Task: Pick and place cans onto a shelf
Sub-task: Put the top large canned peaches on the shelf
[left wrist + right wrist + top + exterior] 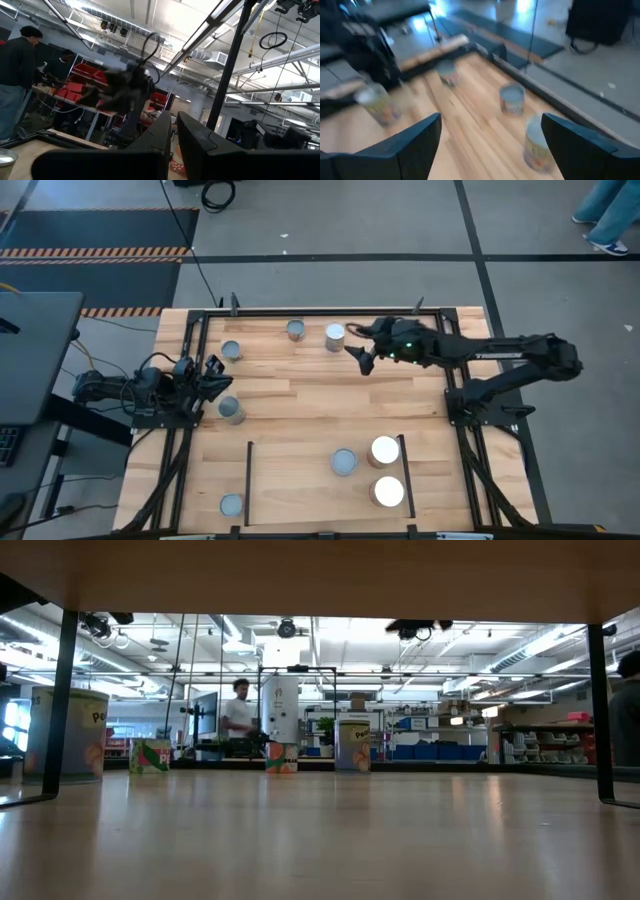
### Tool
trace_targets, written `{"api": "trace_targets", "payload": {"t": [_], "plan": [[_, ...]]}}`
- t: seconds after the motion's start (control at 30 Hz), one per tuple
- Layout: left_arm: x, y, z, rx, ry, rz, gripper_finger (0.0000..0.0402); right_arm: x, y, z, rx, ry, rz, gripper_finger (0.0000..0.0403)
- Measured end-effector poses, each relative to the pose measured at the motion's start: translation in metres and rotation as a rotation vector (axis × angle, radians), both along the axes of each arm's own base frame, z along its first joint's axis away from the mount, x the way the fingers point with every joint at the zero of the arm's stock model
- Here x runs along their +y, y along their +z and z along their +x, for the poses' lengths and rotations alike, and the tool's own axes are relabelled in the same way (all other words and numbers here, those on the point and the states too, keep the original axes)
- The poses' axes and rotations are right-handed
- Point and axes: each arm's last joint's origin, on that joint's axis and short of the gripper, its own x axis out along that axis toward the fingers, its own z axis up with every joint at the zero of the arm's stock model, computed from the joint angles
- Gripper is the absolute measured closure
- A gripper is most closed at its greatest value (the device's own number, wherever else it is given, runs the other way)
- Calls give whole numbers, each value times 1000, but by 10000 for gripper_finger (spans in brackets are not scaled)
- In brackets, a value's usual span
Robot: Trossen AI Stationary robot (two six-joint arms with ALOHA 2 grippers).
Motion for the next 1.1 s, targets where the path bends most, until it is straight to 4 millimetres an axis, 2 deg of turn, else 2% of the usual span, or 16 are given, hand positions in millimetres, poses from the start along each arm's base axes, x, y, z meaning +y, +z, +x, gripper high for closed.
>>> {"api": "trace_targets", "payload": {"t": [0.2, 0.37, 0.5, 0.7, 0.83, 1.1], "plan": [[0, 0, 0, 0, 0, 0, 363, -11, -47, 24, 141, -7, -74, 46], [0, 0, 0, -1, 0, 0, 363, -26, -64, 41, 115, -48, -74, 26], [0, 0, 0, 0, 0, 0, 363, -42, -81, 45, 127, -139, -8, 14], [0, 0, 0, 0, 0, 0, 363, -62, -93, 55, 97, -225, -120, 13], [0, 0, 0, -1, -1, 0, 363, -75, -105, 55, 78, -248, -54, 9], [0, 0, 0, 0, 0, 0, 363, -92, -118, 57, 58, -271, -47, 3]]}}
